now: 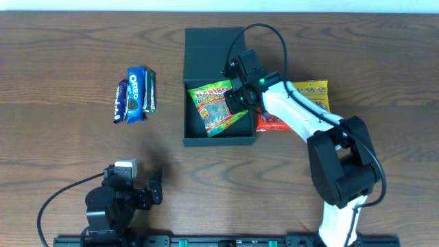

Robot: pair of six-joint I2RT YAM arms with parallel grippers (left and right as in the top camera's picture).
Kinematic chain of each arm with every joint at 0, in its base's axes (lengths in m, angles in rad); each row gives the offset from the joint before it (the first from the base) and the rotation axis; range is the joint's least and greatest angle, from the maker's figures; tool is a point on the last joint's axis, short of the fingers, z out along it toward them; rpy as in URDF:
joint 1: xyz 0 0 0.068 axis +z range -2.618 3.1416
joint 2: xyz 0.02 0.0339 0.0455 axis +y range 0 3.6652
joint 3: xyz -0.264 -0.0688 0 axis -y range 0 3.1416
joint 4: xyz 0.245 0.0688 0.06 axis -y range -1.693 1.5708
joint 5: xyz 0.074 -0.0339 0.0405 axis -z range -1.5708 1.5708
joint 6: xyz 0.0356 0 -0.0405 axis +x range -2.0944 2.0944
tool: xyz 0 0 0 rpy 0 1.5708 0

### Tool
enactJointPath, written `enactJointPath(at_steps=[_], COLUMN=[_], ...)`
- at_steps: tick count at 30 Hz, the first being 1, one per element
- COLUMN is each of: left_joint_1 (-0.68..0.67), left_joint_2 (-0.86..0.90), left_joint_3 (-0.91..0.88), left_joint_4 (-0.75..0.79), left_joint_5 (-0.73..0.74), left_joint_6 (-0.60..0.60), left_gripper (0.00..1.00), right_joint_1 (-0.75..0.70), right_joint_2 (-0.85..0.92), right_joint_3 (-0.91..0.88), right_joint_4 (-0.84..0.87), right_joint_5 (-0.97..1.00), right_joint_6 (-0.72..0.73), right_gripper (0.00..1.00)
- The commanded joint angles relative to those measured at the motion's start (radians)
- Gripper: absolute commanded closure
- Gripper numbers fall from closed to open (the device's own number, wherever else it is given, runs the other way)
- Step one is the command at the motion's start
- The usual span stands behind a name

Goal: Pack container
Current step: 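Push the Haribo bag down in the box, retract right gripper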

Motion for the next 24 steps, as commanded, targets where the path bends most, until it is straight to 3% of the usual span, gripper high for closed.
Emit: enactJointPath(at_steps=[1, 9, 15, 23, 24], left_joint_1=[0.006, 0.006, 0.006, 0.006, 0.006], left_joint_2=[-0.006, -0.006, -0.006, -0.006, -0.006], left_joint_3=[-0.004, -0.004, -0.004, -0.004, -0.004], left_joint_4=[0.000, 0.000, 0.000, 0.000, 0.000], left_joint_5=[0.015, 0.015, 0.015, 0.015, 0.015], left_joint_6=[0.000, 0.000, 0.000, 0.000, 0.000], left_gripper=[0.05, 0.05, 0.05, 0.05, 0.05], right_joint_1=[0.008, 0.017, -0.003, -0.142, -0.167], right_joint_2=[0.032, 0.041, 0.021, -0.175, -0.201], right_joint_3=[0.001, 0.002, 0.045, 0.235, 0.235], right_joint_4=[-0.005, 0.003, -0.049, -0.210, -0.214], right_joint_5=[0.004, -0.287, -0.293, -0.285, -0.286], right_joint_6=[0.005, -0.039, -0.039, -0.107, -0.107], right_gripper=[0.99, 0.99, 0.99, 0.98, 0.89])
